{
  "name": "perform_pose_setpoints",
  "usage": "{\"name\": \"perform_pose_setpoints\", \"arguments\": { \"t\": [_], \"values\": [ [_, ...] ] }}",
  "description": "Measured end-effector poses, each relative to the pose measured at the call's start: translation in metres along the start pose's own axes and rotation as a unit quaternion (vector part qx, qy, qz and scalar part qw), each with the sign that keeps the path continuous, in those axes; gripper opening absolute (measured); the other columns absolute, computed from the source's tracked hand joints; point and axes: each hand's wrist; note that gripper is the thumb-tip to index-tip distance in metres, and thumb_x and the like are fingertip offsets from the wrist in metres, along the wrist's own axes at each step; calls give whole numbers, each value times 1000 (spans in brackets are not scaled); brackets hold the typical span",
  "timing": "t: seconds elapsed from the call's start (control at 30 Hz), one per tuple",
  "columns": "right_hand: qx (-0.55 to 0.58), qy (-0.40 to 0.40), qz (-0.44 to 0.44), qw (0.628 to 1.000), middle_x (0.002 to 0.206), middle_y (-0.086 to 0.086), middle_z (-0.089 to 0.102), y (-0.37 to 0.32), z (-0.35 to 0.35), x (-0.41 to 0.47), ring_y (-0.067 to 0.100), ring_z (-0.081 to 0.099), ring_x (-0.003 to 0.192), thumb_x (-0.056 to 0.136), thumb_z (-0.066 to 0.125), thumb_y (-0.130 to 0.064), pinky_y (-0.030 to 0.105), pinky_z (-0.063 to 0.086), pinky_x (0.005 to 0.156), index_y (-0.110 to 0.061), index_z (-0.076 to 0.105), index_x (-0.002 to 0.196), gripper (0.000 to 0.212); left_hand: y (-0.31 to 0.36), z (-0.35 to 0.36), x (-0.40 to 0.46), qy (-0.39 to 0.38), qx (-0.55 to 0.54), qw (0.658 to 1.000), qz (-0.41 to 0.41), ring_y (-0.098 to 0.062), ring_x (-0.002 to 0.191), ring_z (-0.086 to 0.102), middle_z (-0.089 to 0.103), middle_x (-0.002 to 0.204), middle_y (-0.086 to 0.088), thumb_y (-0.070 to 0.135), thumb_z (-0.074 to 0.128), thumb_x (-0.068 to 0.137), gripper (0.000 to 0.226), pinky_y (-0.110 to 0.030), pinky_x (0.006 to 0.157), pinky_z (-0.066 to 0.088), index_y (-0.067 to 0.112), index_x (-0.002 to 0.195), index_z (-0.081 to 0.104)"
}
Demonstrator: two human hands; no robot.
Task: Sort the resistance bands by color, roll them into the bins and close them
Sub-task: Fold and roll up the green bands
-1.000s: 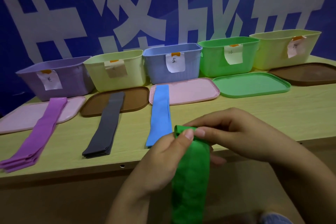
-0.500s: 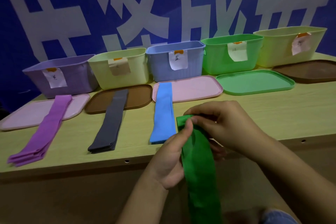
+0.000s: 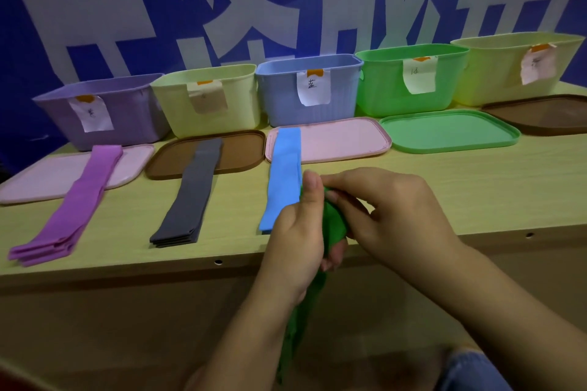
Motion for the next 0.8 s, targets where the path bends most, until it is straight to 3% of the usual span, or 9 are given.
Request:
{"name": "perform_pose_setpoints", "arguments": {
  "t": [0.1,0.17,0.2,0.27,0.33,0.5,0.63,0.73,0.8],
  "values": [
    [3,-1,-14,1000,76,-3,72,-1,0,-3,9,59,66,82,56,-20,23,45,59,-17,74,95,23,-2,0,0,3,-9,1000,11,-17,34,42,43,36,-7,75,28,68,70,-20,38,32,17,38,50],
    [106,-26,37,993,72,-10,69,3,-2,-3,6,57,59,82,62,-15,20,46,59,-18,74,96,19,-2,-3,-2,-18,-11,999,27,-16,36,42,44,37,-6,70,29,74,69,-21,39,32,15,42,56],
    [202,-52,81,975,68,-11,67,6,-4,-2,4,55,55,82,62,-15,20,46,59,-19,74,97,19,-2,-5,-2,-34,-10,999,39,-15,37,42,45,39,-5,68,29,77,69,-20,40,33,14,48,61],
    [402,-102,179,892,67,-6,66,8,-10,-1,7,53,55,83,60,-16,21,48,61,-16,73,99,20,0,-10,-2,-64,-1,996,61,-13,39,43,48,42,-3,64,28,82,69,-20,43,35,10,60,64],
    [496,-125,246,823,70,2,66,8,-13,0,12,52,59,89,56,-22,22,50,62,-11,71,101,23,1,-14,-1,-89,18,994,68,-13,41,45,51,45,-3,62,26,89,71,-21,47,38,6,68,64],
    [427,-227,257,837,60,-2,64,6,-15,1,10,56,64,86,43,-35,15,46,64,-2,66,107,45,-1,-19,-1,-124,48,988,79,-14,47,52,58,52,-5,55,29,91,63,-20,53,42,8,66,63],
    [437,-243,250,829,68,-10,68,11,-22,2,-1,58,64,87,53,-26,15,49,65,-15,68,104,25,-1,-23,-3,-177,29,981,72,-20,52,60,65,60,-8,43,31,94,53,-24,58,48,10,71,64],
    [488,-243,245,802,67,3,66,12,-21,-2,15,55,51,89,56,-15,24,48,56,-8,67,107,23,-3,-26,-4,-226,-16,973,53,-25,70,71,72,76,-12,35,34,96,44,-30,69,55,9,91,69],
    [489,-229,243,806,62,10,60,10,-19,-4,21,43,44,86,57,-13,29,39,47,-6,69,106,25,-6,-28,-4,-237,-49,969,54,-30,88,71,73,91,-16,37,42,96,34,-39,80,56,20,104,70]
  ]
}}
Point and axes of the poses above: each hand's wrist, its own x-axis towards the middle knuckle, its own z-axis out of the palm, y = z × x
